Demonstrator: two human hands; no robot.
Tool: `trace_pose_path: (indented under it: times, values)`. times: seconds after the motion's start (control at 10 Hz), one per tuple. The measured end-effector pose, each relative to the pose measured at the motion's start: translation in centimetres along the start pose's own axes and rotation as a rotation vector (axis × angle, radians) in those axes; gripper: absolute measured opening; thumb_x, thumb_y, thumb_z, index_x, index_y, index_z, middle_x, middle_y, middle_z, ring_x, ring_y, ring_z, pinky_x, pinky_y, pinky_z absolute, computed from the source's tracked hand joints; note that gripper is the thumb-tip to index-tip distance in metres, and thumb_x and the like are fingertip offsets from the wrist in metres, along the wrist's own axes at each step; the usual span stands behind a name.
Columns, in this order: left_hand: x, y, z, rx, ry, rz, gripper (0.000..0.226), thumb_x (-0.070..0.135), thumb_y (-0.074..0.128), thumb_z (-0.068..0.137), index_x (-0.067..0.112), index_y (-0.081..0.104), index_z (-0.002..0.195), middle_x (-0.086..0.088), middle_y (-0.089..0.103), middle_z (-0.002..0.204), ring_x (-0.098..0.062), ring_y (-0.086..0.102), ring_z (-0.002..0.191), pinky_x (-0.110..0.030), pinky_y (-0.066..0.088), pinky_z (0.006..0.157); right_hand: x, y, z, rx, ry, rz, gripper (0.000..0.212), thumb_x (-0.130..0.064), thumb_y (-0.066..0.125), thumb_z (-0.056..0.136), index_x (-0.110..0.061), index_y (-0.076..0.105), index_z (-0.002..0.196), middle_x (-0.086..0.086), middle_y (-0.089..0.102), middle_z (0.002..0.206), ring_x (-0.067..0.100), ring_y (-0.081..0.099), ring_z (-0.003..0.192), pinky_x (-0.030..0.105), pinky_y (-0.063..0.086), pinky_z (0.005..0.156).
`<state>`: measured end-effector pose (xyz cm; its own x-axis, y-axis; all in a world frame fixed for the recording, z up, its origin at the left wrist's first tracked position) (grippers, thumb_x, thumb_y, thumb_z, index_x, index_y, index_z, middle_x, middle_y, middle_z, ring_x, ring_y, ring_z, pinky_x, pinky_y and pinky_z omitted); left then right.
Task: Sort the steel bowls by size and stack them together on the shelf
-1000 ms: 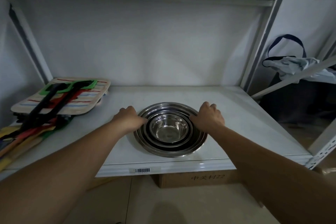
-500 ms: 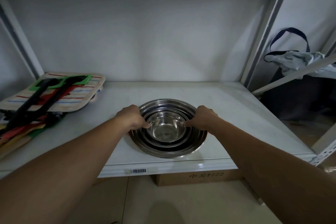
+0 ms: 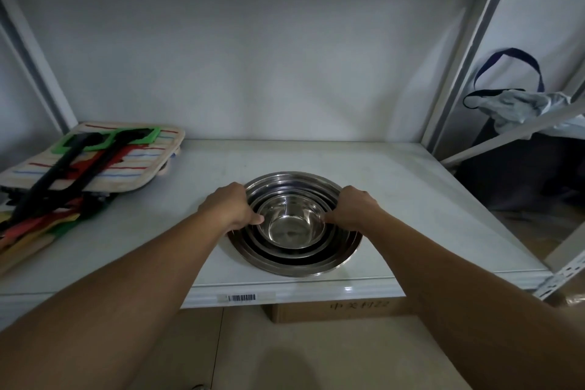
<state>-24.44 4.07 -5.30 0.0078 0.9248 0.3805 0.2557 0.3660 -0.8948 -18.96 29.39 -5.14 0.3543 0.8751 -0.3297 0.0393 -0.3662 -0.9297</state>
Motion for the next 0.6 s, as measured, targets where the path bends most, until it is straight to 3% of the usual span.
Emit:
trace_pose_path:
  times: [0.1,0.2,0.3,0.4,0.5,0.6]
  values:
    - [-0.6,0.1,0.0,0.0,-0.006,-0.071,0.054,0.046,0.086,0.077,0.008,0.065,0.109,-0.01,0.073,0.099,-0.028,0.071,0.091,-0.038,0.06,0.081,0.1,-0.1,-0.4,-0.025,-0.023,0.031,0.036,-0.046,0.072,0.087,-0.014,0.058,0.095,0.004,0.064,0.082,0.021,0.064,0.076,0.032,0.052,0.066]
    - [-1.2,-0.2,-0.4,0.028,-0.023,-0.142,0.061,0.053,0.082,0.078,0.005,0.065,0.112,-0.01,0.071,0.099,-0.028,0.069,0.092,-0.031,0.051,0.067,0.5,-0.4,-1.4,-0.027,0.005,0.114,0.05,-0.049,0.06,0.093,-0.006,0.062,0.119,0.013,0.069,0.106,0.029,0.068,0.095,0.038,0.057,0.08]
    - [-1.4,-1.7,-1.5,0.141,-0.049,-0.229,0.088,0.06,0.074,0.081,0.004,0.048,0.144,-0.019,0.057,0.141,-0.036,0.057,0.126,-0.04,0.051,0.098,1.5,-1.8,-3.3,0.077,0.101,0.207,0.062,-0.047,0.047,0.098,0.0,0.046,0.139,0.022,0.057,0.131,0.039,0.057,0.118,0.044,0.049,0.097]
    - [-0.5,-4.8,-5.0,0.356,0.011,-0.423,0.085,0.054,0.067,0.09,0.008,0.037,0.155,-0.017,0.047,0.153,-0.036,0.05,0.137,-0.044,0.044,0.11,1.3,-4.3,-6.4,0.27,0.07,0.341,0.058,-0.038,0.046,0.101,-0.001,0.044,0.146,0.024,0.051,0.144,0.04,0.049,0.131,0.045,0.041,0.107]
    - [-0.9,-5.7,-12.1,0.584,0.131,-0.717,0.049,0.038,0.067,0.094,0.015,0.061,0.136,-0.004,0.067,0.13,-0.02,0.065,0.117,-0.03,0.048,0.091,1.7,-5.2,-12.1,0.474,-0.027,0.557,0.05,-0.031,0.053,0.1,-0.01,0.053,0.145,0.011,0.058,0.14,0.024,0.059,0.123,0.038,0.049,0.101]
    - [-1.7,-2.5,-18.1,0.584,0.187,-0.872,0.013,0.037,0.065,0.096,0.029,0.072,0.103,0.015,0.075,0.092,0.003,0.069,0.091,-0.017,0.047,0.072,3.0,-3.7,-16.4,0.537,-0.075,0.708,0.02,-0.024,0.06,0.097,-0.028,0.07,0.115,-0.011,0.07,0.106,-0.004,0.065,0.089,0.022,0.054,0.079]
Point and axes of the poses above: each hand's wrist, its own z-axis towards the middle knuckle, its own y-axis out of the palm, x = y × z, the point moved 10 cm from there along z, towards the middle knuckle
